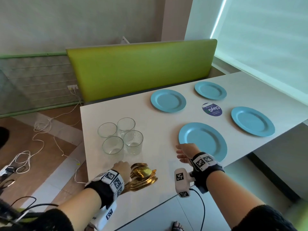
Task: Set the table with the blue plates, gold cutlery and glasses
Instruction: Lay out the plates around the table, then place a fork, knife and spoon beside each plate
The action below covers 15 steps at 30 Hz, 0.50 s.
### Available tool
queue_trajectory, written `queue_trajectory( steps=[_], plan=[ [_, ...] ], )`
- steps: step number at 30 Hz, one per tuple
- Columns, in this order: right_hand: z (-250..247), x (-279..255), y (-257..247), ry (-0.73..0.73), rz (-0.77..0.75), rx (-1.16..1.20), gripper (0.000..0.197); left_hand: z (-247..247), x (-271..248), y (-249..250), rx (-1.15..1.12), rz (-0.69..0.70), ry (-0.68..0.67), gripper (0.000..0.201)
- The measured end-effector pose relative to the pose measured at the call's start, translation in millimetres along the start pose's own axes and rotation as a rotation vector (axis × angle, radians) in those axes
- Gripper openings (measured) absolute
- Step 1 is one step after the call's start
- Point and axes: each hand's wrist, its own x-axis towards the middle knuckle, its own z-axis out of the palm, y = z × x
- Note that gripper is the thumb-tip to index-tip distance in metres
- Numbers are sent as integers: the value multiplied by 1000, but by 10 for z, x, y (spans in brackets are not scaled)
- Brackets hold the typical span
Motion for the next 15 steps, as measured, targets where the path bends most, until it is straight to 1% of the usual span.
queue_trajectory(
  steps=[3, 8, 11, 15],
  plan=[
    [-27, -10, 20, 11, -2, -9, 12, 37, 48, -6, -62, 0, 13, 51],
    [-96, -7, 80, 44, 3, 3, 10, 9, 70, 9, -27, 24, -11, 45],
    [-131, -4, 127, 56, 15, 14, 18, 2, 78, 4, -21, 15, -29, 42],
    [-200, -6, 184, 76, 13, 15, 13, -1, 27, 32, -37, 45, 23, 40]
  ],
)
